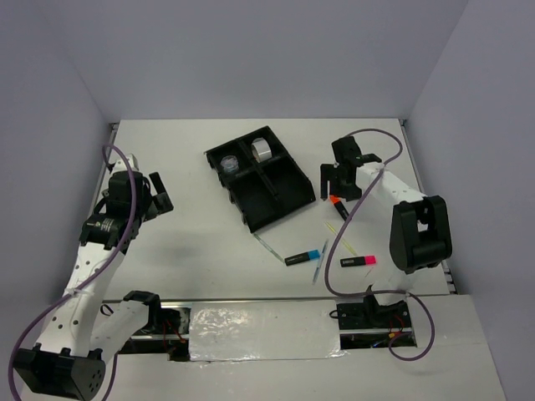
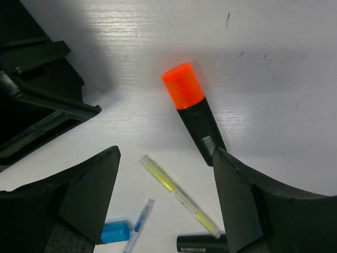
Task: Sort the stationery into containers
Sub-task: Pick up the stationery from the center of the board.
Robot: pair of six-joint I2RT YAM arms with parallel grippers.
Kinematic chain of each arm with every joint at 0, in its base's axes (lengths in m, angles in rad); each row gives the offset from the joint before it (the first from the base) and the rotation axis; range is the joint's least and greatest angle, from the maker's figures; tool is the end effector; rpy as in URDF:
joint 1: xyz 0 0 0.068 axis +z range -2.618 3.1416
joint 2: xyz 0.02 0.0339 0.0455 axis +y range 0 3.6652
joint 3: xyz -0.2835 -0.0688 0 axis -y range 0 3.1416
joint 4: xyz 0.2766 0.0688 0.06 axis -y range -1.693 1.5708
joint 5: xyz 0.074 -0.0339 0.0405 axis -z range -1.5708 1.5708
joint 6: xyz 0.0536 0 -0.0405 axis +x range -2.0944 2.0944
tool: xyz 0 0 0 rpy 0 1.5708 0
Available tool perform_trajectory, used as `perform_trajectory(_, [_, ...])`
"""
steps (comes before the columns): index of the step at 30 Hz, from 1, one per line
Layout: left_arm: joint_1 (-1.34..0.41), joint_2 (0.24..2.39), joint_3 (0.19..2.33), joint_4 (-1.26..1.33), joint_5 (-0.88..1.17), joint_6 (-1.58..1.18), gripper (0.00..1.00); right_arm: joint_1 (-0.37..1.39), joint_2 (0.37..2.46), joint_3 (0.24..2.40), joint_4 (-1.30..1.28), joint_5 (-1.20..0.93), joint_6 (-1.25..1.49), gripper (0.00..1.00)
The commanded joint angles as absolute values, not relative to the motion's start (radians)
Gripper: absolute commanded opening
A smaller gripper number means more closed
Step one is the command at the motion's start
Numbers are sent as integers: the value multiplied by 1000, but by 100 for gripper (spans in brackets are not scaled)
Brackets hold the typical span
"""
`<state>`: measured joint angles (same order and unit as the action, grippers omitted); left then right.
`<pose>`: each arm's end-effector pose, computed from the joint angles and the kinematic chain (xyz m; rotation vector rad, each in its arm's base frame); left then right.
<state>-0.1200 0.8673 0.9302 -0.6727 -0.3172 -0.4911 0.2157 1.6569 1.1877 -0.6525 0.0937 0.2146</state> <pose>0.2118 -0.0087 0.3354 -0.5698 2.0691 -0.0091 0.3659 0.0750 0.2097 0.0273 2.6834 0.0079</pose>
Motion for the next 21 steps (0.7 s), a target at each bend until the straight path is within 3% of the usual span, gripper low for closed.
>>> perform_trajectory(1, [-114, 851, 923, -635, -296, -459, 99, 209, 1716, 1207, -626, 87, 175, 79])
perform_trajectory(12, [-114, 859, 923, -630, -285, -454, 99, 176, 1871, 1279, -635, 183, 143, 73])
perform_trajectory(20, [-114, 862, 923, -632, -288, -454, 99, 160, 1896, 1276, -631, 158, 147, 32])
perform_trajectory(21, [-114, 862, 922, -630, -287, -451, 99, 156, 1884, 1269, -626, 144, 146, 23])
